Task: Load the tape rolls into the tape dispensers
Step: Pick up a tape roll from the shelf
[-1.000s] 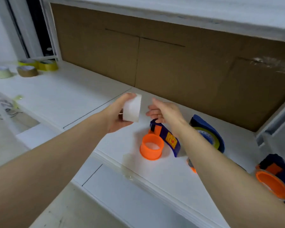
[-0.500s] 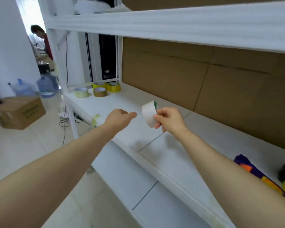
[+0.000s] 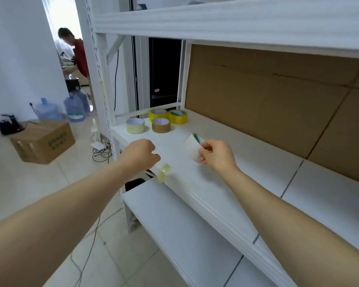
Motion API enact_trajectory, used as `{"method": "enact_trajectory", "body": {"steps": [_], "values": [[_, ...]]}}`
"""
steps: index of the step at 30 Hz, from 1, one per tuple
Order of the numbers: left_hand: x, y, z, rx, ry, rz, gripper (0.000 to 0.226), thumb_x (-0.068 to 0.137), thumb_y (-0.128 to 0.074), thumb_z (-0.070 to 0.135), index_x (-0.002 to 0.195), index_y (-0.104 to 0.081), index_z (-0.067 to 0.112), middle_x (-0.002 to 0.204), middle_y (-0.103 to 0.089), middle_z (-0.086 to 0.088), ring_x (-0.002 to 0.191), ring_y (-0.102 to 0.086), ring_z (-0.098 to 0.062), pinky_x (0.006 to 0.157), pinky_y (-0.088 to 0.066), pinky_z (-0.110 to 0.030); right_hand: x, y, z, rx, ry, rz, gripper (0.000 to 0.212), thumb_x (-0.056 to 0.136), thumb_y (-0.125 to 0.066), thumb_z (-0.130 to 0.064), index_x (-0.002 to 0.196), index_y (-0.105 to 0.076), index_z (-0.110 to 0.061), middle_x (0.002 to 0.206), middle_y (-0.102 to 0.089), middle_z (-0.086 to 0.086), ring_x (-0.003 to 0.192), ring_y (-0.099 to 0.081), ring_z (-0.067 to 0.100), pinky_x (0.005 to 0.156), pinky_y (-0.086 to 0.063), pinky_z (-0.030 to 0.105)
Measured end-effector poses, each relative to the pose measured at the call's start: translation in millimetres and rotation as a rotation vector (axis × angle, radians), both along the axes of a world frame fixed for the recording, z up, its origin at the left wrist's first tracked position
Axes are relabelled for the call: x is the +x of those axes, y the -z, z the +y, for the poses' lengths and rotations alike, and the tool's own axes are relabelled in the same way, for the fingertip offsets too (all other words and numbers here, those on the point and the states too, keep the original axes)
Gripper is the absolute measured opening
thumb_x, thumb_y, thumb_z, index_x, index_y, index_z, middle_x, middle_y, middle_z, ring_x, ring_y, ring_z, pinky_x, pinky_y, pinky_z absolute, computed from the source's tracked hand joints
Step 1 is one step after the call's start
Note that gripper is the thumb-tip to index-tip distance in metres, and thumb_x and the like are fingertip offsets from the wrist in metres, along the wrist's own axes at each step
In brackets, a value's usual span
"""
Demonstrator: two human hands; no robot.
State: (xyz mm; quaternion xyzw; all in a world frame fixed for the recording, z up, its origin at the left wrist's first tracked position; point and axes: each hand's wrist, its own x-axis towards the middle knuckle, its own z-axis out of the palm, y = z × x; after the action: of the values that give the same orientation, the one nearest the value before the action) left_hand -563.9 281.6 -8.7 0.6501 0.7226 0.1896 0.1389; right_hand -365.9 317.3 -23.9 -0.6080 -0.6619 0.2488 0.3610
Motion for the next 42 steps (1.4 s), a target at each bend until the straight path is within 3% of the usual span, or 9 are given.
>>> {"method": "enact_trajectory", "body": {"steps": [2,5,12,20,24,28,32,34,42], "values": [[-13,6,31,-0.001,0.017,0.028,0.001,0.084,-0.057,0.020,0.084,-0.056,0.021,0.094,-0.053,-0.004,0.086,-0.050,-0.024,0.075,-0.039,-0.030,-13,4,29,0.000,0.008,-0.069,0.016,0.090,-0.053,-0.012,0.097,-0.067,-0.010,0.079,-0.069,0.009,0.083,-0.067,0.030,0.085,-0.053,0.042],[-28,8,81,0.007,0.037,0.065,0.017,0.081,-0.057,0.016,0.070,-0.043,0.015,0.080,-0.045,-0.006,0.072,-0.040,-0.020,0.065,-0.032,-0.029,-31,11,81,0.026,0.023,-0.216,0.019,0.089,-0.050,-0.014,0.091,-0.068,-0.011,0.087,-0.070,0.011,0.085,-0.064,0.028,0.077,-0.050,0.032],[-57,4,197,0.023,0.132,0.132,0.024,0.087,-0.054,0.018,0.103,-0.066,0.004,0.101,-0.064,-0.009,0.102,-0.059,-0.028,0.083,-0.050,-0.033,-63,25,184,0.007,0.093,-0.403,0.025,0.091,-0.049,-0.016,0.108,-0.067,-0.012,0.108,-0.068,0.010,0.103,-0.060,0.028,0.080,-0.045,0.028],[-66,15,324,0.050,0.379,0.179,0.019,0.089,-0.052,0.017,0.100,-0.067,0.016,0.103,-0.064,-0.009,0.087,-0.053,-0.025,0.074,-0.041,-0.027,-78,36,243,-0.063,0.163,-0.515,0.028,0.094,-0.046,-0.018,0.114,-0.063,-0.009,0.120,-0.059,0.013,0.108,-0.057,0.028,0.085,-0.043,0.028],[-58,30,390,0.048,0.528,0.235,0.040,0.088,-0.055,0.026,0.128,-0.054,0.021,0.131,-0.056,-0.007,0.114,-0.055,-0.026,0.089,-0.045,-0.030,-92,49,260,-0.143,0.227,-0.563,0.033,0.097,-0.043,-0.017,0.126,-0.057,-0.010,0.135,-0.047,0.012,0.114,-0.055,0.029,0.093,-0.042,0.028],[-47,37,444,0.049,0.705,0.248,0.055,0.094,-0.048,0.023,0.146,-0.031,0.017,0.146,-0.040,-0.010,0.129,-0.043,-0.028,0.103,-0.036,-0.031,-112,57,274,-0.261,0.378,-0.529,0.037,0.095,-0.046,-0.023,0.131,-0.051,-0.013,0.129,-0.054,0.007,0.110,-0.057,0.027,0.093,-0.046,0.029],[-35,53,484,-0.022,0.858,0.360,0.055,0.092,-0.052,0.032,0.142,-0.037,0.017,0.147,-0.041,-0.007,0.130,-0.044,-0.027,0.105,-0.037,-0.033,-129,59,281,-0.298,0.549,-0.418,0.038,0.091,-0.051,-0.025,0.128,-0.051,-0.015,0.097,-0.047,-0.008,0.096,-0.058,0.023,0.083,-0.047,0.029],[-33,62,493,-0.005,0.904,0.395,0.046,0.092,-0.048,0.033,0.137,-0.046,0.023,0.144,-0.045,-0.005,0.128,-0.045,-0.027,0.104,-0.039,-0.033,-138,57,281,-0.273,0.569,-0.390,0.027,0.092,-0.050,-0.020,0.117,-0.059,-0.015,0.106,-0.051,-0.003,0.097,-0.056,0.025,0.081,-0.045,0.030],[-27,14,485,0.006,0.864,-0.245,0.020,0.089,-0.059,0.017,0.105,-0.067,0.008,0.102,-0.065,-0.015,0.097,-0.060,-0.031,0.075,-0.040,-0.030,-146,52,282,-0.249,0.622,-0.354,0.044,0.091,-0.045,-0.005,0.133,-0.047,-0.014,0.124,-0.046,0.006,0.107,-0.055,0.031,0.089,-0.046,0.031]]}}
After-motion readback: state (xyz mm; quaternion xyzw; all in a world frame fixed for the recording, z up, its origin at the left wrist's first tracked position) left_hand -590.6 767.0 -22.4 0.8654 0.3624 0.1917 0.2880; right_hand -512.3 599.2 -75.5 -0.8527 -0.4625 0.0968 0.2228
